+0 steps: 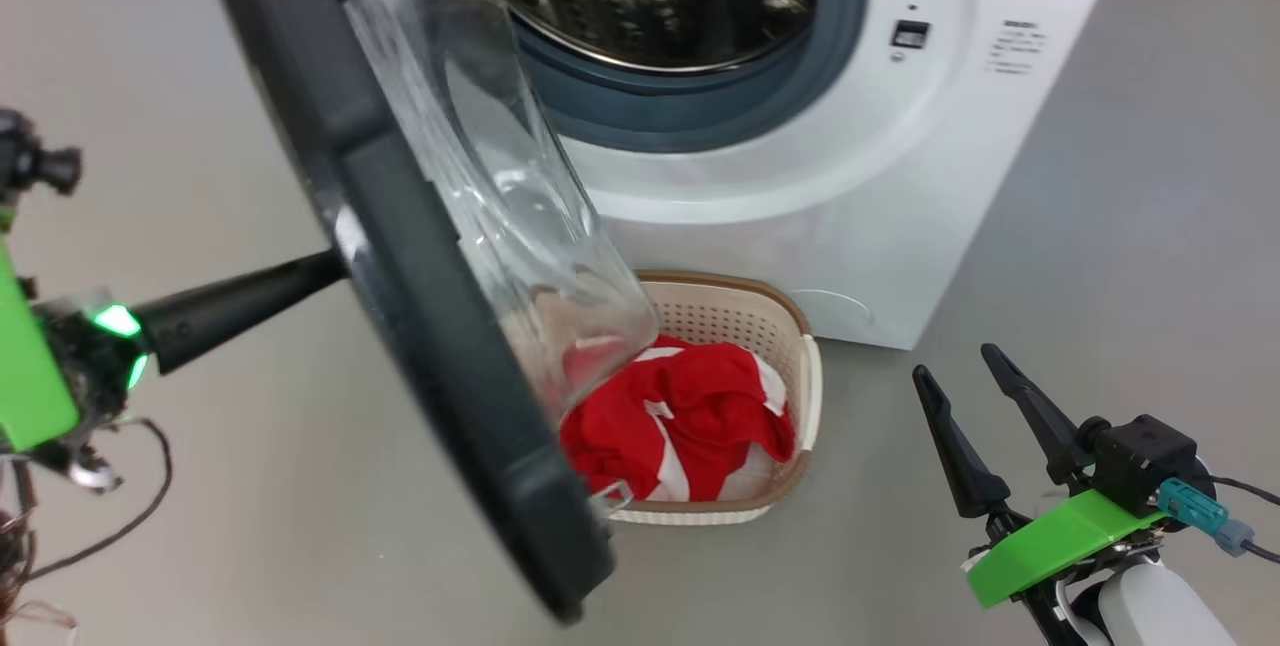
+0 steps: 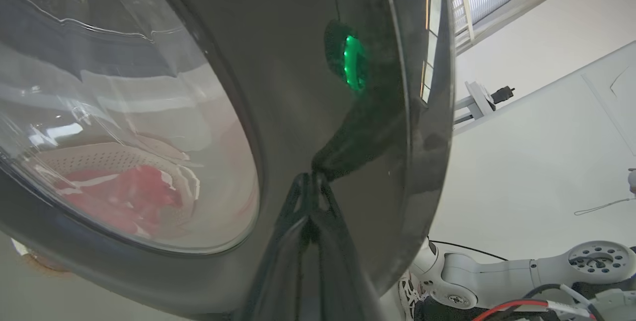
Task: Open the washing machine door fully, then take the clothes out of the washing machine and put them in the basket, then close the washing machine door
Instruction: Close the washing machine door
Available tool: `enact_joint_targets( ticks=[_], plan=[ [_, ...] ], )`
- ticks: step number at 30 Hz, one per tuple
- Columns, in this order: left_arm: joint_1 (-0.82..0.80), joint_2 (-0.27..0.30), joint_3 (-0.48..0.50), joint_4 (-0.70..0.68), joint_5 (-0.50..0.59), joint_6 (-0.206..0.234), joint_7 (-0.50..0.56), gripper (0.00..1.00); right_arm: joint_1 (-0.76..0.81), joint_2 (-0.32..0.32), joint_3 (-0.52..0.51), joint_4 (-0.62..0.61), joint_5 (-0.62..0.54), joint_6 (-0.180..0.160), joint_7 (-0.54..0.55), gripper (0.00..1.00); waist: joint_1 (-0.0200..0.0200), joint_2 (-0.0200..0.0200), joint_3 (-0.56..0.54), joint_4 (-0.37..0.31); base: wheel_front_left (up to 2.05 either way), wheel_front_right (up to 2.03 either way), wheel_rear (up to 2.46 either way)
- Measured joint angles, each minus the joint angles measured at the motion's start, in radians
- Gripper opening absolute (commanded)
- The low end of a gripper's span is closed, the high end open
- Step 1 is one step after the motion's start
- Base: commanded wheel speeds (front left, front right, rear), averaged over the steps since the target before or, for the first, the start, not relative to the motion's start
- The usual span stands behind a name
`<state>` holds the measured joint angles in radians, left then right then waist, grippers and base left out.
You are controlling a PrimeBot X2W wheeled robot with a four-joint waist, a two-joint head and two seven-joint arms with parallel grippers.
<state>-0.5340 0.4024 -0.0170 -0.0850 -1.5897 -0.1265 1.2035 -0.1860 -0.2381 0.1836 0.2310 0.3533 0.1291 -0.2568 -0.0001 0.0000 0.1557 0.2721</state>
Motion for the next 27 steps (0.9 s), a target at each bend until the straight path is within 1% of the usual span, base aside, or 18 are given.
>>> enact_joint_targets(
  ticks=[5, 10, 16, 19, 24, 27],
  plan=[
    [-0.045, -0.036, -0.023, -0.006, 0.029, 0.0, -0.031, 0.0, -0.001, 0.015, -0.004, -0.005, -0.001, 0.0, 0.0, 1.0, 0.0001, 0.0, 0.017, -0.052, 0.0, 0.0, 0.0],
    [-0.102, -0.055, -0.042, 0.007, 0.072, 0.0, -0.074, 0.0, -0.01, 0.021, -0.011, -0.009, -0.001, 0.0, 0.0, 1.0, 0.0001, 0.0, 0.038, -0.106, 0.0, 0.0, 0.0],
    [-0.163, -0.076, -0.083, 0.029, 0.13, 0.0, -0.132, 0.0, -0.042, 0.041, -0.024, -0.015, -0.002, 0.0, 0.0, 1.0, 0.0001, 0.0, 0.065, -0.173, 0.0, 0.0, 0.0],
    [-0.189, -0.08, -0.097, 0.043, 0.16, 0.0, -0.165, 0.0, -0.043, 0.051, -0.032, -0.018, -0.006, 0.0, 0.0, 1.0, 0.0001, 0.0, 0.079, -0.205, 0.0, 0.0, 0.0],
    [-0.243, -0.081, -0.109, 0.087, 0.175, 0.0, -0.223, 0.0, -0.061, 0.064, -0.037, -0.022, -0.008, 0.0, 0.0, 1.0, 0.0001, 0.0, 0.104, -0.26, 0.0, 0.0, 0.0],
    [-0.276, -0.072, -0.122, 0.119, 0.196, 0.0, -0.261, 0.0, -0.067, 0.077, -0.039, -0.026, -0.008, 0.0, 0.0, 1.0, 0.0001, 0.0, 0.118, -0.292, 0.0, 0.0, 0.0]
  ],
)
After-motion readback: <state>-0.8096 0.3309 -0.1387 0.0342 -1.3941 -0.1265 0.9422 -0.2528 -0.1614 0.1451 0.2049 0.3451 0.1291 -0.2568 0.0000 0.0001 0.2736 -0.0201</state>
